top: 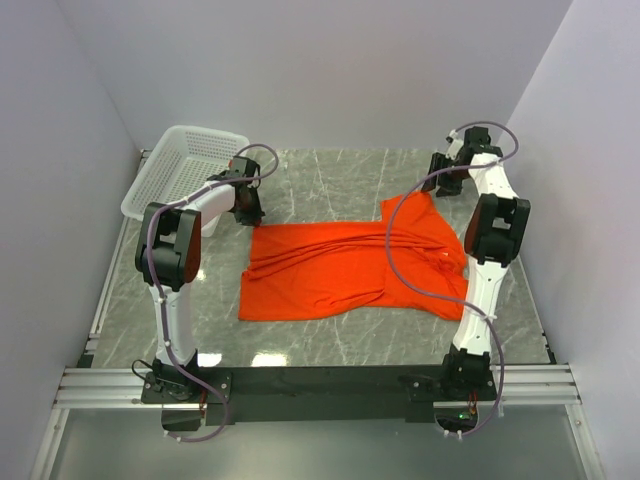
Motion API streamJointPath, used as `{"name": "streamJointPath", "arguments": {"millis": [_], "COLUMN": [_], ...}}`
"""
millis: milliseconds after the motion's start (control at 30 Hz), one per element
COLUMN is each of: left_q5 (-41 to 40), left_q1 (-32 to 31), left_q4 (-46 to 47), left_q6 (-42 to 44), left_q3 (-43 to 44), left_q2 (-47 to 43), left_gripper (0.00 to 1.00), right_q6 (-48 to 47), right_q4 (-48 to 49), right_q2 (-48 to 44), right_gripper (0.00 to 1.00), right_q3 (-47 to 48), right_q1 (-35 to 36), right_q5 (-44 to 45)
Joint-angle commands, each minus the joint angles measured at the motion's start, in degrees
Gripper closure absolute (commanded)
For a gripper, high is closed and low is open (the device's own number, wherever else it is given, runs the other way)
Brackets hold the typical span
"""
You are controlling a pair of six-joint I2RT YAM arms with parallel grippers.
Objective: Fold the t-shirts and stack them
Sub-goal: Flatten the tshirt out
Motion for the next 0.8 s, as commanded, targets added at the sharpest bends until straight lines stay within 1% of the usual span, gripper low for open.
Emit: {"name": "streamJointPath", "arguments": {"millis": [0, 67, 200, 400, 433, 500, 600, 667, 700, 767], "left_q5": [1.5, 1.5, 1.5, 1.5, 1.5, 1.5, 1.5, 1.5, 1.5, 1.5], "left_q1": [-0.4, -0.4, -0.5, -0.8, -0.8, -0.8, -0.8, -0.8, -0.8, -0.8], "left_q4": [-1.0, -1.1, -1.3, -1.9, -1.9, -2.0, -2.0, -1.9, -1.9, -1.5], "left_q6": [-0.1, -0.2, -0.7, -0.8, -0.7, -0.7, -1.0, -1.2, -1.3, -1.7], "left_q3": [-1.5, -1.4, -1.2, -0.5, -0.2, 0.1, 0.5, 0.8, 0.9, 1.0], "left_q2": [-1.1, -1.1, -0.9, -0.4, -0.4, -0.2, 0.1, 0.3, 0.4, 0.2], "left_gripper": [0.89, 0.92, 0.92, 0.93, 0.93, 0.94, 0.95, 0.97, 0.98, 0.99], "right_q6": [4.1, 4.3, 4.6, 5.1, 5.2, 5.2, 5.4, 5.7, 5.9, 5.8], "right_q4": [2.4, 2.2, 2.4, 2.4, 2.4, 2.5, 3.2, 4.4, 4.6, 5.5], "right_q2": [1.8, 2.7, 3.7, 4.8, 4.9, 5.1, 5.1, 4.8, 4.7, 3.8], "right_gripper": [0.4, 0.41, 0.43, 0.53, 0.58, 0.62, 0.73, 0.77, 0.84, 0.94], "right_q3": [2.7, 3.4, 4.7, 5.5, 5.5, 5.8, 6.2, 6.4, 6.4, 6.2], "right_q1": [1.4, 1.7, 2.3, 2.4, 2.3, 2.3, 2.3, 2.3, 2.2, 2.2], "right_q5": [3.0, 3.7, 3.1, 1.8, 1.8, 2.0, 2.1, 1.8, 1.5, 0.3]}}
